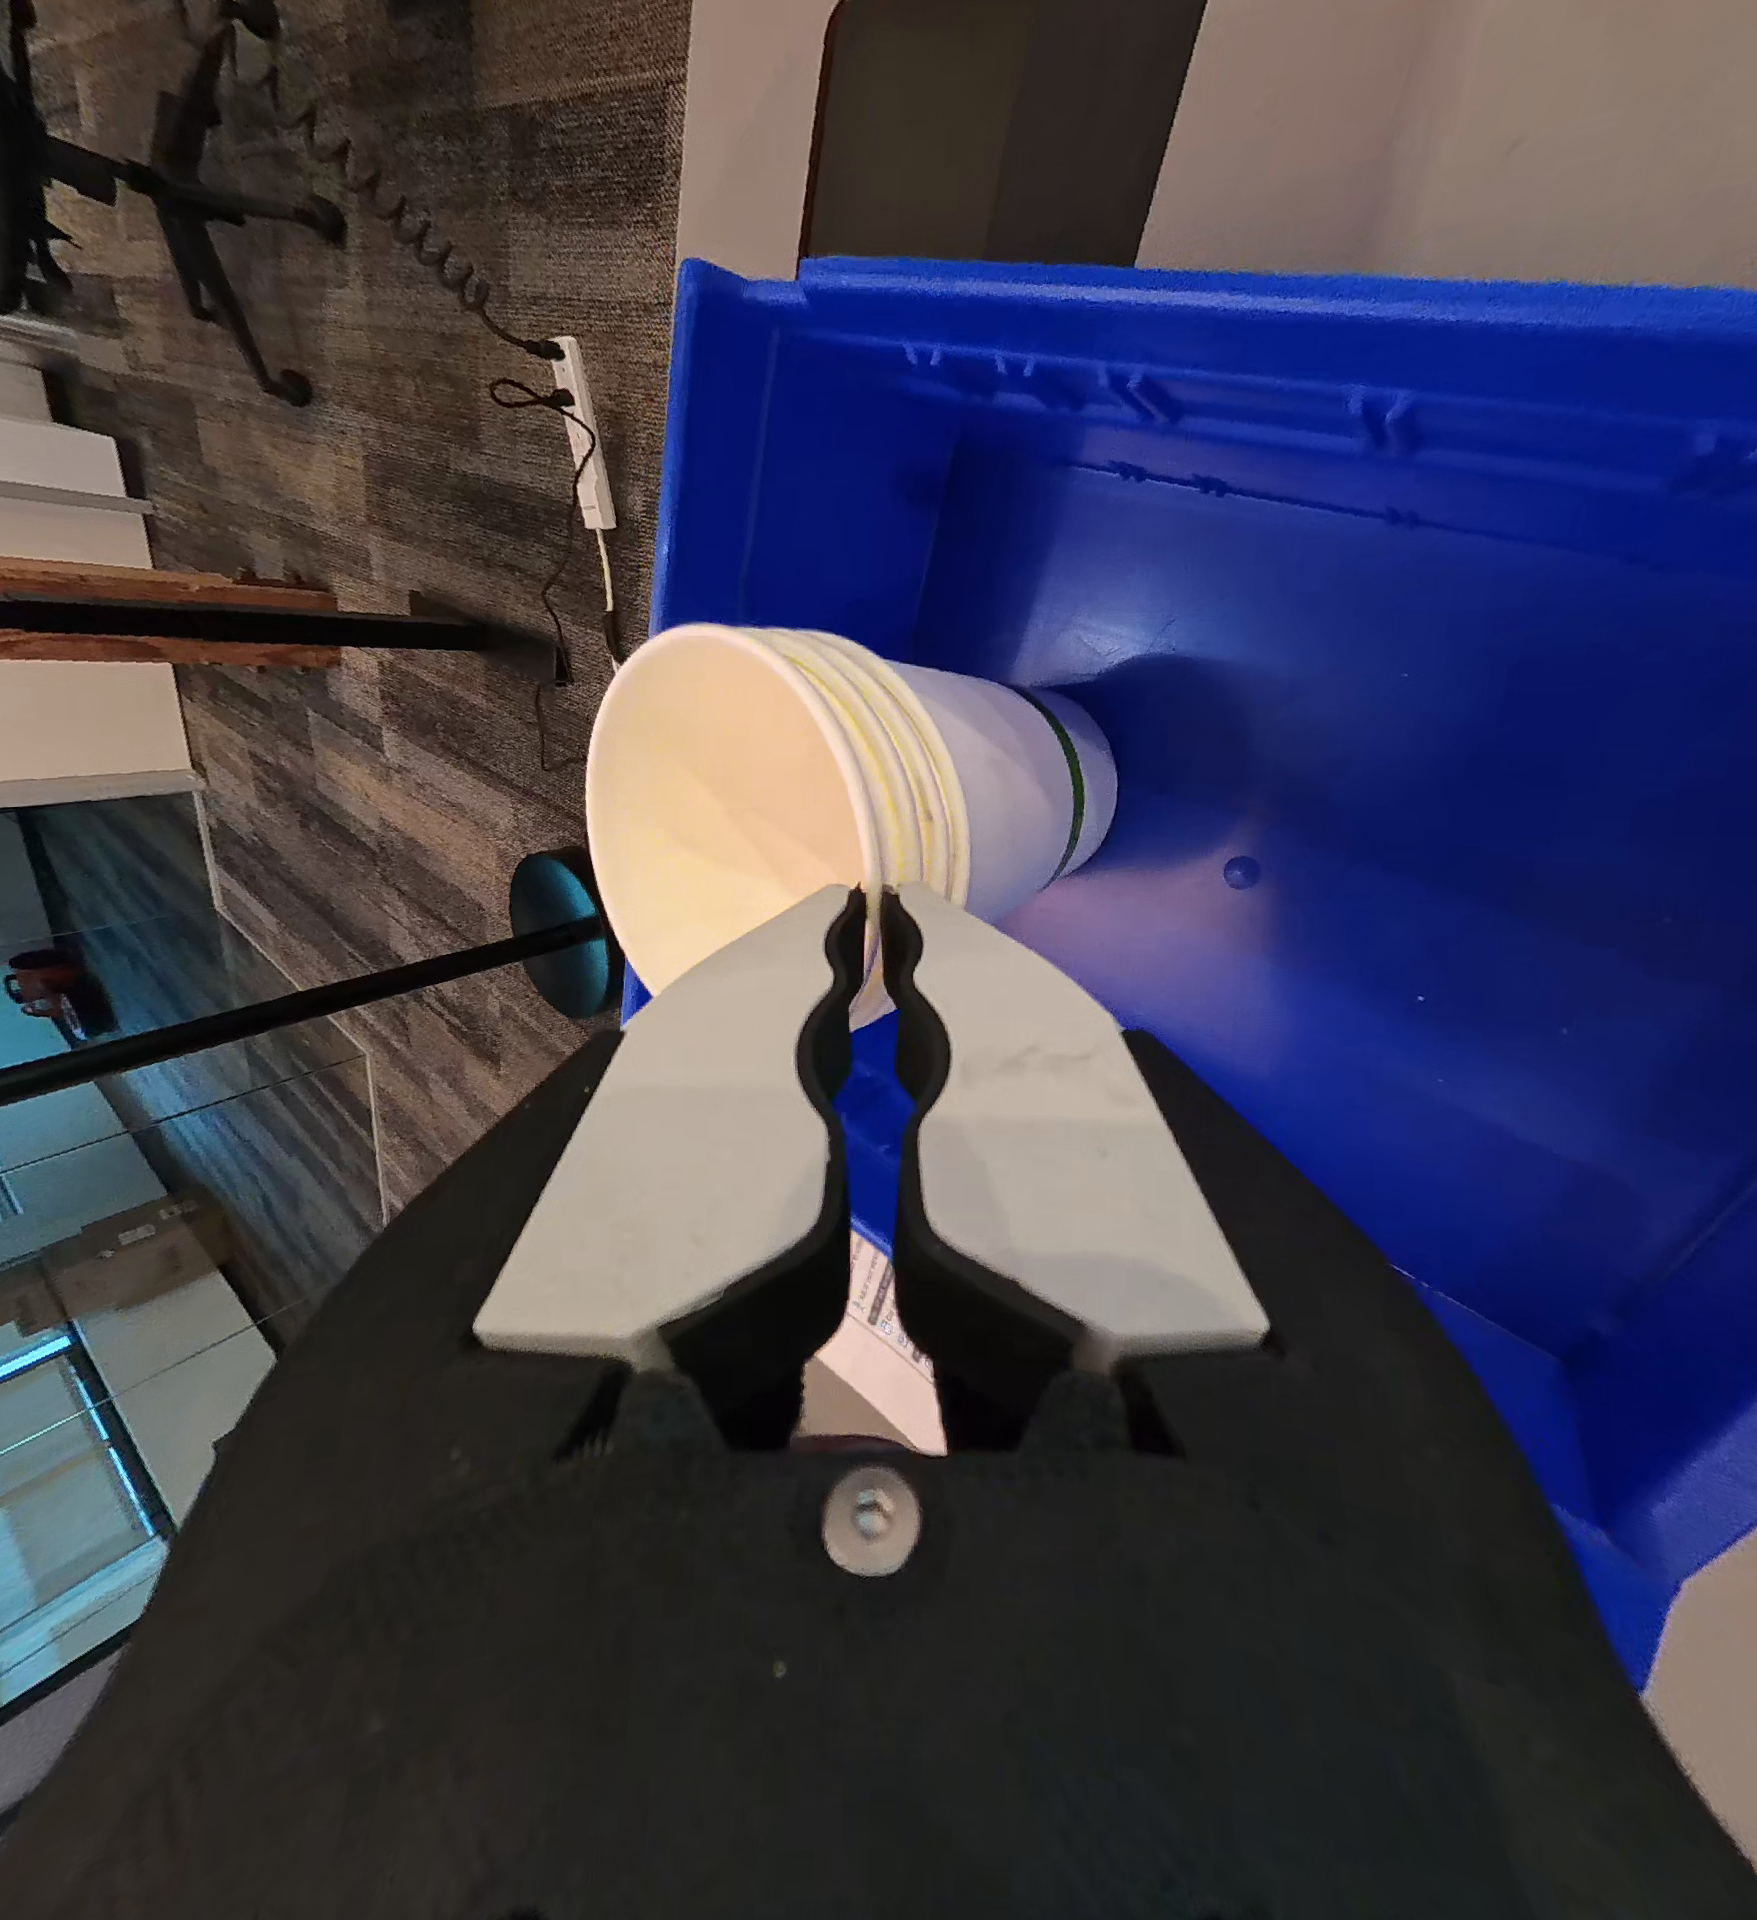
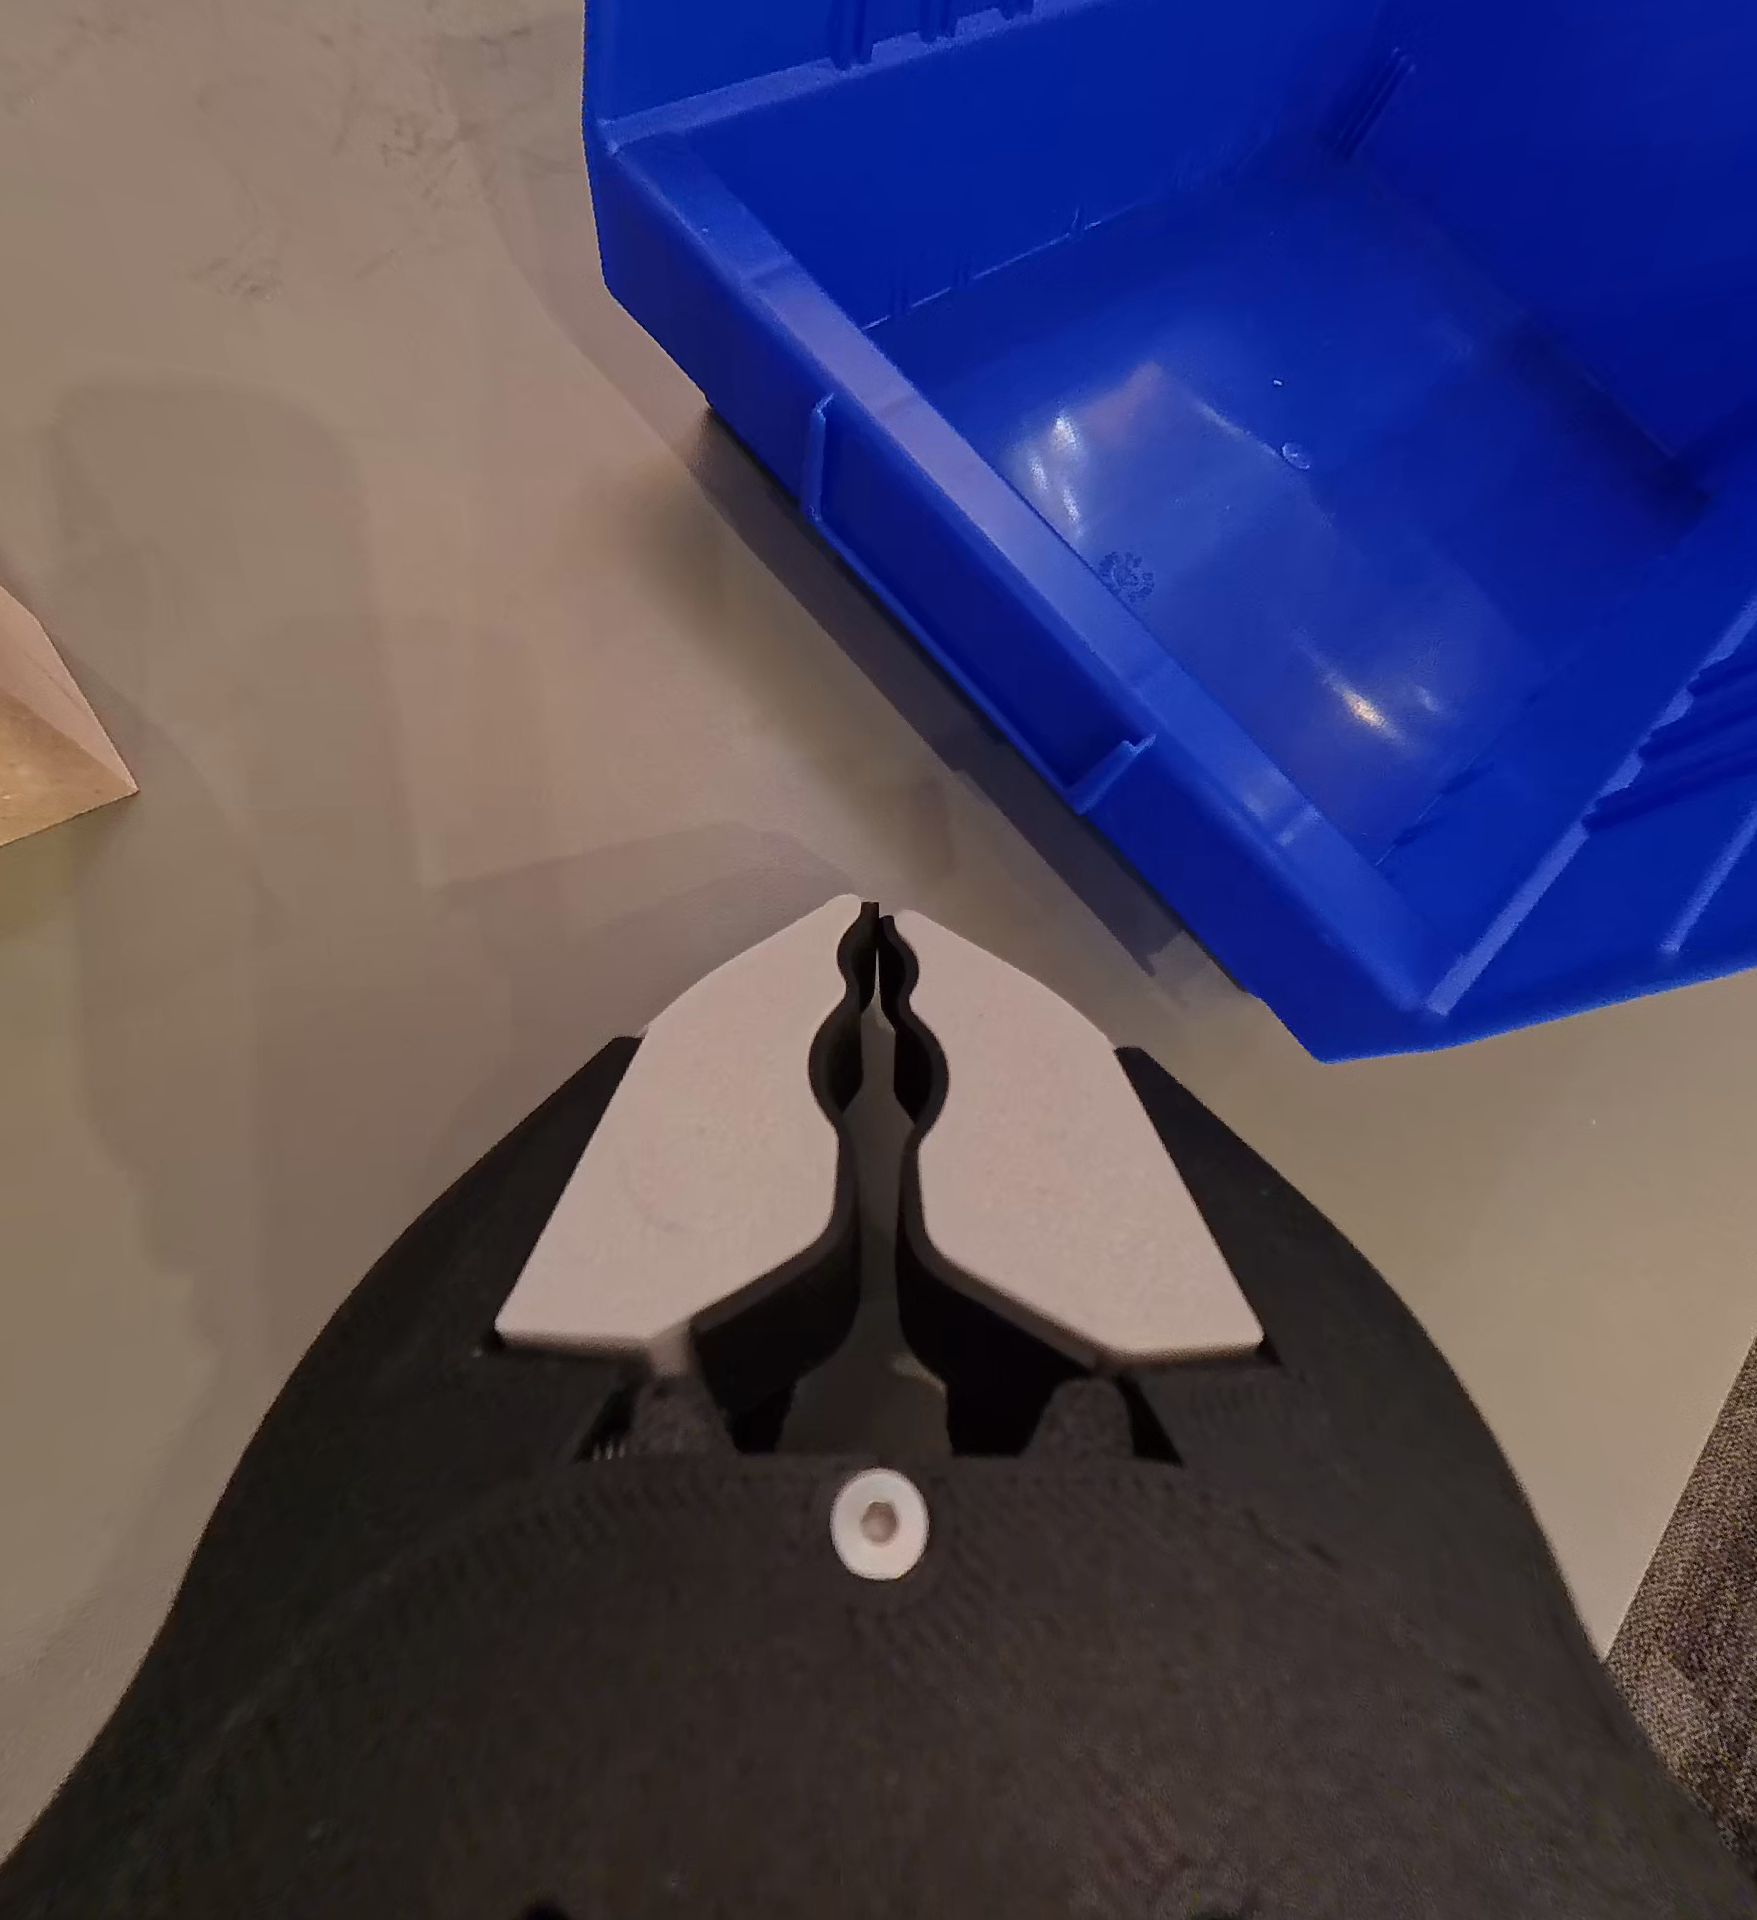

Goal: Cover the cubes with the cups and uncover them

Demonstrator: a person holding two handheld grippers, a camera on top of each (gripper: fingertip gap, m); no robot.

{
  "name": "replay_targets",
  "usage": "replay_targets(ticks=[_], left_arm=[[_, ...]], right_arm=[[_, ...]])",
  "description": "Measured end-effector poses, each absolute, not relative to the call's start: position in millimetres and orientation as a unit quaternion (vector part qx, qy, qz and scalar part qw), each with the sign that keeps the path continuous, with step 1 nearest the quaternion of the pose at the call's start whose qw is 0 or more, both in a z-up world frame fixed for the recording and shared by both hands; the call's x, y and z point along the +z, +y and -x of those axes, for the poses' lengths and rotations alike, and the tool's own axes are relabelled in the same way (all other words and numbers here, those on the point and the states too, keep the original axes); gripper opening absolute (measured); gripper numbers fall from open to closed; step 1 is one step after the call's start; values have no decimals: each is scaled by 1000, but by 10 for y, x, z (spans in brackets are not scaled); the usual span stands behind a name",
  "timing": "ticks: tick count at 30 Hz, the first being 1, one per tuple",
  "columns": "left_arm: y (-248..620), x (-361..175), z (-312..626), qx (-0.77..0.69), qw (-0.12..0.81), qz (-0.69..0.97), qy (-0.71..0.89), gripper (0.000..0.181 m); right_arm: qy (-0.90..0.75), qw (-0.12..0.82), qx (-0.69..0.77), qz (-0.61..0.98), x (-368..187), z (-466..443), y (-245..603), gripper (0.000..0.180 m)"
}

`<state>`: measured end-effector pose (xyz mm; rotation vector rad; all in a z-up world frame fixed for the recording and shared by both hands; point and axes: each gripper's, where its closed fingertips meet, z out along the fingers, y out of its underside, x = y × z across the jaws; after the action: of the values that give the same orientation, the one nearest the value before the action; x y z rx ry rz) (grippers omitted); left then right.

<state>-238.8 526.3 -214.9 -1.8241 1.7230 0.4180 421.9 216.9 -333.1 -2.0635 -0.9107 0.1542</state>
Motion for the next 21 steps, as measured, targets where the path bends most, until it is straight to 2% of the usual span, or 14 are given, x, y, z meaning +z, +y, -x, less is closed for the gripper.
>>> replay_targets(ticks=[8,21], left_arm=[[5281,-1950,2350,184,317,669,647,3],[5151,-1110,2304,212,400,646,614,2]], right_arm=[[-365,426,61,826,-3333,-4217,2170,0],[-367,426,62,825,-3335,-4209,2170,0]])
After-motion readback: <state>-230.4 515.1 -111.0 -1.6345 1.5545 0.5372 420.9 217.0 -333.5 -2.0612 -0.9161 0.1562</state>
